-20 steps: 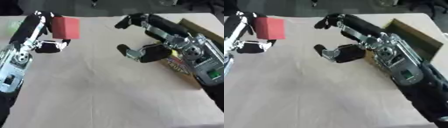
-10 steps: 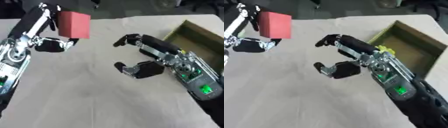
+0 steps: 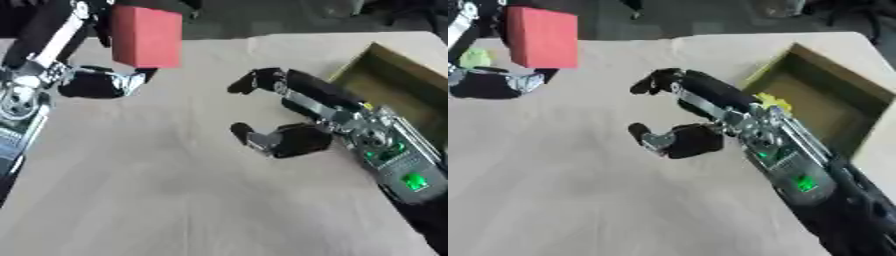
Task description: Pick up the objects with one hand, pass them to the other hand, and then place them into the box on the other side of the table.
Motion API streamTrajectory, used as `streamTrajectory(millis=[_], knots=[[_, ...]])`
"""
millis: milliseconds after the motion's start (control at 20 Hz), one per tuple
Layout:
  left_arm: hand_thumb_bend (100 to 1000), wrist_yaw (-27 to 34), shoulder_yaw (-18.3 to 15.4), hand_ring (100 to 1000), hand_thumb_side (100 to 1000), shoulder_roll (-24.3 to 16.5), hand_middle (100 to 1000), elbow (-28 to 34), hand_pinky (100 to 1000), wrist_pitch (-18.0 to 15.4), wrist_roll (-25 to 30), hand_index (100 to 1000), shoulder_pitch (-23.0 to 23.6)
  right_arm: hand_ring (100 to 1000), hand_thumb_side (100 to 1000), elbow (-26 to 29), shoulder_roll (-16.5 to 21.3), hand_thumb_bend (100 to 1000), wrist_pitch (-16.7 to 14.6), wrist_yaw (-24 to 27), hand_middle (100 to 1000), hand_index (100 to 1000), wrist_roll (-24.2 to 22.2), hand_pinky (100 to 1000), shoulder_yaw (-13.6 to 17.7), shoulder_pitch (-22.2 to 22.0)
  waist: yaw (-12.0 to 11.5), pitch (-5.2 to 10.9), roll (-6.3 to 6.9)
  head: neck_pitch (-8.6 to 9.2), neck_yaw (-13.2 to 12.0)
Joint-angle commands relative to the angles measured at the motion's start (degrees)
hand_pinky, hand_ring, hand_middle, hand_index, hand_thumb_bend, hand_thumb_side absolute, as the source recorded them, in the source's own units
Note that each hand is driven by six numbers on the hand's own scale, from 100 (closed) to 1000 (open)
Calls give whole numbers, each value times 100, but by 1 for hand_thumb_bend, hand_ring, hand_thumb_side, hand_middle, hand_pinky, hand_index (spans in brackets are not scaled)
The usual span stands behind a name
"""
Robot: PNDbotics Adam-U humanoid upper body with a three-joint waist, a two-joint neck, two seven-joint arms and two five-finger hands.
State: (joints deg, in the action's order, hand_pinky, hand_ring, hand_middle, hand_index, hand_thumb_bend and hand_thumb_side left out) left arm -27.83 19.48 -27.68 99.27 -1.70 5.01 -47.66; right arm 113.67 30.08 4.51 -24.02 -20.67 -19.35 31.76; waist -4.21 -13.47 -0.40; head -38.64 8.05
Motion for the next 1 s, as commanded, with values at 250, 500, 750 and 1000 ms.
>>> streamTrajectory(millis=[250, 500, 750, 1000], knots=[[449, -627, -238, 496, 100, -141, 483, 304, 464, -646, -132, 561, 104, 774, 587, 92, 101, 230, 7, 641, 780, 864, 357, 946, 274, 393, 48, 99, -18, 59, -30], [466, -1066, -398, 500, 100, 1, 486, 302, 467, -1026, -202, 564, 174, 798, 609, 92, 14, 226, 394, 953, 794, 880, 383, 963, 295, 616, 50, 102, -38, 53, 11], [443, -1510, -365, 495, 100, 323, 482, 30, 462, -1073, -493, 560, 348, 844, 626, 92, -83, 257, 829, 873, 820, 903, 328, 974, 200, 746, 52, 82, -77, 81, 29], [469, -1961, -396, 503, 100, 518, 489, 25, 472, -1242, -676, 567, 367, 851, 659, 92, -193, 265, 1058, 1014, 825, 919, 172, 986, 54, 882, 44, 70, -102, 98, 31]])
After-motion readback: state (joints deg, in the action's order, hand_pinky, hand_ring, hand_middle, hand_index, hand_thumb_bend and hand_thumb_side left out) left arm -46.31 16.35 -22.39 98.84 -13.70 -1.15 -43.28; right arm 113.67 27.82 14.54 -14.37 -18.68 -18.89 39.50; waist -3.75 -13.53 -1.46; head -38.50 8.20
